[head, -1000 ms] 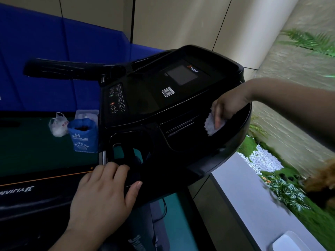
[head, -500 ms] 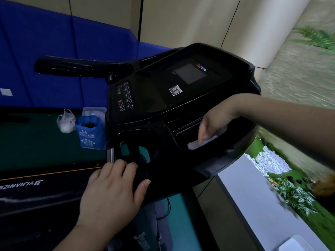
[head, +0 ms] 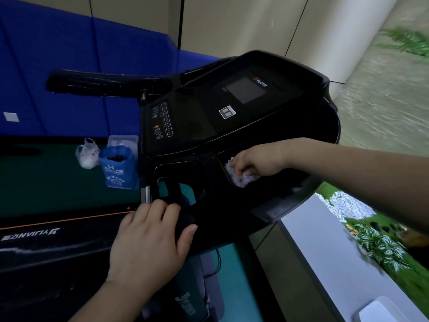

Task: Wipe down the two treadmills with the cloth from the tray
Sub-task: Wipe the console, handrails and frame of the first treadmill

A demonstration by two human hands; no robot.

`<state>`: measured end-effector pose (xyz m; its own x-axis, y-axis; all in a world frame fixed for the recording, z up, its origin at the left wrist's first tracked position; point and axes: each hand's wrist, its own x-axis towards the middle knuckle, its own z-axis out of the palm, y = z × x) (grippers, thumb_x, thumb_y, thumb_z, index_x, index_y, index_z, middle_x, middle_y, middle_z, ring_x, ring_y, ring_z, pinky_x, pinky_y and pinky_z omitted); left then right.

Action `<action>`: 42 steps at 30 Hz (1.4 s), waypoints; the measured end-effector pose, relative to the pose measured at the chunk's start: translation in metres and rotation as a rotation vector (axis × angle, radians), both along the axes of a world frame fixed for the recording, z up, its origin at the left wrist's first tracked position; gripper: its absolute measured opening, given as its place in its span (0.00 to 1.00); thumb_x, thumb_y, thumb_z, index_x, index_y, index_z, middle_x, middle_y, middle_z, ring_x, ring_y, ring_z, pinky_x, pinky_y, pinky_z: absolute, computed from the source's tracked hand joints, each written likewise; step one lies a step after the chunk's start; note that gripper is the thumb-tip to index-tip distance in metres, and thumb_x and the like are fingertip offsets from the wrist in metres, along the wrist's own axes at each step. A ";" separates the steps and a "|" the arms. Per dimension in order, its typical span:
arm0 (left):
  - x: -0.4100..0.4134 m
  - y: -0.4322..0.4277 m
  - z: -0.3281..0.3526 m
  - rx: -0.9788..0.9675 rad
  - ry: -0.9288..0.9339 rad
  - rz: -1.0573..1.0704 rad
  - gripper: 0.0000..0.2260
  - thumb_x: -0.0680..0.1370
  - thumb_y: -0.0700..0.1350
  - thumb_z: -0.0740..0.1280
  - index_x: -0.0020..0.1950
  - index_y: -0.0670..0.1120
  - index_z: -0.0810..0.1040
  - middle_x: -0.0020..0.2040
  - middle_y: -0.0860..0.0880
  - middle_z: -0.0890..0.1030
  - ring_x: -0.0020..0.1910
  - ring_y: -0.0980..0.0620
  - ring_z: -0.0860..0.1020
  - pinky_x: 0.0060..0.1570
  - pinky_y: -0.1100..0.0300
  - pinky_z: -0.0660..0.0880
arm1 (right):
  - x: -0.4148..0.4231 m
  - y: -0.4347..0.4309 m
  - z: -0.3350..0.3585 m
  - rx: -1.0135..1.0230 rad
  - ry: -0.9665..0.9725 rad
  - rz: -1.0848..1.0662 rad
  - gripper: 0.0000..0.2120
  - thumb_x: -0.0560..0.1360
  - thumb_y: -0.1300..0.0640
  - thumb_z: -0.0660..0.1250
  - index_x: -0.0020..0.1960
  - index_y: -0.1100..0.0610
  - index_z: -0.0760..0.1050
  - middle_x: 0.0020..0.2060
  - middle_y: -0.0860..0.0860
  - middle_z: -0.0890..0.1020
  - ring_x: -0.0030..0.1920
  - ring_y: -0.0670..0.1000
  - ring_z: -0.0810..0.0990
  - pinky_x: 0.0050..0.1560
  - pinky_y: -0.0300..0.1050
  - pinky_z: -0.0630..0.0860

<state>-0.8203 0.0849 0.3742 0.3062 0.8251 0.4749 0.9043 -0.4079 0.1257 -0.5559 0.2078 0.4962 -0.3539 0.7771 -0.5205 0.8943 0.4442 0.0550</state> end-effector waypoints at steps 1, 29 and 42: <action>0.000 0.000 0.000 -0.001 0.002 0.000 0.21 0.77 0.61 0.55 0.51 0.47 0.78 0.42 0.48 0.76 0.42 0.45 0.74 0.40 0.51 0.70 | 0.001 0.001 -0.003 0.016 0.009 -0.001 0.10 0.78 0.63 0.63 0.57 0.56 0.79 0.64 0.54 0.74 0.64 0.56 0.73 0.65 0.52 0.69; 0.001 -0.001 0.001 -0.003 -0.003 0.019 0.22 0.77 0.61 0.53 0.51 0.46 0.78 0.43 0.48 0.76 0.43 0.45 0.74 0.42 0.51 0.70 | -0.012 -0.033 0.023 0.247 0.270 -0.230 0.18 0.80 0.60 0.60 0.68 0.50 0.72 0.48 0.55 0.82 0.47 0.54 0.83 0.43 0.37 0.77; 0.001 0.000 0.003 -0.003 0.026 0.018 0.21 0.77 0.61 0.54 0.50 0.47 0.77 0.42 0.48 0.75 0.42 0.45 0.74 0.41 0.51 0.69 | -0.083 0.010 -0.016 0.199 0.002 0.271 0.16 0.77 0.63 0.62 0.64 0.55 0.78 0.66 0.54 0.75 0.66 0.55 0.72 0.67 0.51 0.67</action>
